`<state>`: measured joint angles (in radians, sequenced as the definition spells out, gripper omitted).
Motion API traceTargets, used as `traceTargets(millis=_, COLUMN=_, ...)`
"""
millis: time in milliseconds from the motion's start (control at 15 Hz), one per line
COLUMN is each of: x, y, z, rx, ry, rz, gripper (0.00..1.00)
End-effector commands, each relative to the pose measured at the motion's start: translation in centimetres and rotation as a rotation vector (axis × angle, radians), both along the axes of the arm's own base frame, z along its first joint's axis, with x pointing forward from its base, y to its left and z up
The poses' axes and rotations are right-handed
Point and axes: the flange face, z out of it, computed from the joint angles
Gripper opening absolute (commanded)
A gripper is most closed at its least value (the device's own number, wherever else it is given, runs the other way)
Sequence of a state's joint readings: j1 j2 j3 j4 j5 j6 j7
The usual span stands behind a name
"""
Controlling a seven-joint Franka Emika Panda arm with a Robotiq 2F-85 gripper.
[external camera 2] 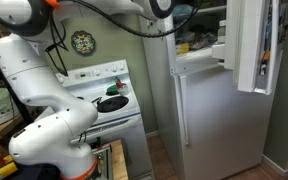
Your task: Put the sauce bottle inside the fridge
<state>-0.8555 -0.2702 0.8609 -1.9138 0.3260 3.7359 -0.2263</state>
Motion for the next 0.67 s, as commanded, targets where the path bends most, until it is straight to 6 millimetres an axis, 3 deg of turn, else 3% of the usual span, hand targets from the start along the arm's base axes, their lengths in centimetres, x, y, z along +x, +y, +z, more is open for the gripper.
traceTargets(millis=0, x=0.6, y=-0.1, z=0.0, rx=0.008, ry=-0.055, rz=-0.039, gripper=0.60)
traceTargets(millis=600, x=1.9, y=1.0, z=-1.0, rx=0.003, ry=-0.093, rz=-0.053, gripper=0.60)
